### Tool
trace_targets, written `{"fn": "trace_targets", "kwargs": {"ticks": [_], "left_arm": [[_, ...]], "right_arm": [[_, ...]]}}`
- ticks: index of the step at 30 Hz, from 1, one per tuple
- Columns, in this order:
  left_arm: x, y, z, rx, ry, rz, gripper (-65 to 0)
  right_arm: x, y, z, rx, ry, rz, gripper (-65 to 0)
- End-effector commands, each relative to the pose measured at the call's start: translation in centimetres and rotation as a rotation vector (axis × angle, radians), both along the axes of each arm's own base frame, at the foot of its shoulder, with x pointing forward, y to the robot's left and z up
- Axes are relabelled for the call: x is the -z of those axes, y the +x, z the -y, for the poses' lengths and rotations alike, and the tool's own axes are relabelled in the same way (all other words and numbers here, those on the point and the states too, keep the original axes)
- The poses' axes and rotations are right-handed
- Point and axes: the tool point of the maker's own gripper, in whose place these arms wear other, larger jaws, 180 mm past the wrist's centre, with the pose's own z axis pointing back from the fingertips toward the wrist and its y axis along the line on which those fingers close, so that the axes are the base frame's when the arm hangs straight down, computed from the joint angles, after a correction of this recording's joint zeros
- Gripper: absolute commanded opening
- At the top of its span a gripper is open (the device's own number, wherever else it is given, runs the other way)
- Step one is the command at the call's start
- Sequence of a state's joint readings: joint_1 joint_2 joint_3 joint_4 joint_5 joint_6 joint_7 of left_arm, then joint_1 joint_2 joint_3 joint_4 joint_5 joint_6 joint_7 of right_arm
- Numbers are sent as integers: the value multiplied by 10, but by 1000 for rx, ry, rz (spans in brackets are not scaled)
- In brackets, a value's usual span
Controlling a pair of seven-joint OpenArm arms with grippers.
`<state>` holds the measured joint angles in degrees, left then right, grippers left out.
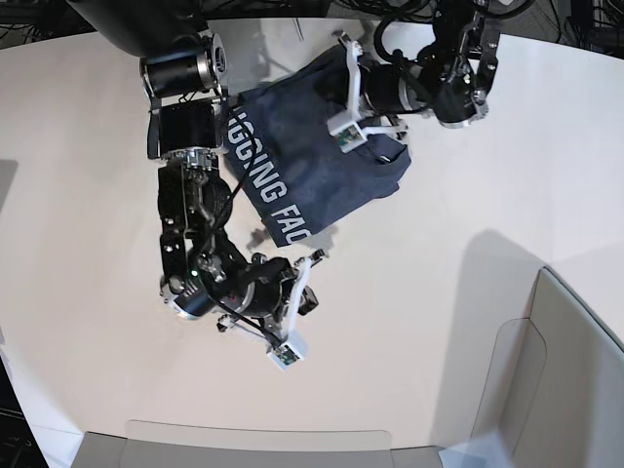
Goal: Layout the t-shirt on the table in an organized manner, then fold the t-shirt properly
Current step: 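Square the folded bundle edges with both grippers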
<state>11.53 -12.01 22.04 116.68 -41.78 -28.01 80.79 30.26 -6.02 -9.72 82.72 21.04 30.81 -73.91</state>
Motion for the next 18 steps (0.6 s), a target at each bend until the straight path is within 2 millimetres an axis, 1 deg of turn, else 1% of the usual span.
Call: {"fn": "trace_targets", "kwargs": {"ticks": [1,3,4,6,8,10,11,12,15,16,17,18], "left_arm": [[-9,-3,9,31,-34,19,-650],[-6,-15,16,84,-29,7,-650],[-5,-17,17,95,-27,4,-650],[-4,-17,15,93,-21,0,-650],[1,-18,12,90,-7,-14,-650],[9,-12,6,84,22,-18,-650],[15,-8,-1,78,53,-21,-650],[25,-6,-8,72,89,-33,-650],[58,-3,-28,39,201,-78,-650],[67,-1,-34,25,227,-82,-650],[72,1,-37,14,241,-78,-650],[78,2,-41,7,261,-76,-650]], "right_arm": [[-10,8,-13,-36,16,34,-650],[10,8,-29,-85,-12,-4,-650],[20,7,-35,-101,-23,-26,-650],[39,3,-42,-123,-31,-64,-650],[53,-3,-45,-135,-42,-93,-650],[69,-8,-31,-125,-73,-121,-650],[73,-10,-26,-122,-81,-126,-650],[75,-11,-22,-119,-85,-125,-650],[84,-17,1,-101,-135,-145,-650],[84,-18,7,-97,-151,-146,-650],[86,-22,11,-96,-164,-153,-650],[87,-25,20,-92,-182,-152,-650]]}}
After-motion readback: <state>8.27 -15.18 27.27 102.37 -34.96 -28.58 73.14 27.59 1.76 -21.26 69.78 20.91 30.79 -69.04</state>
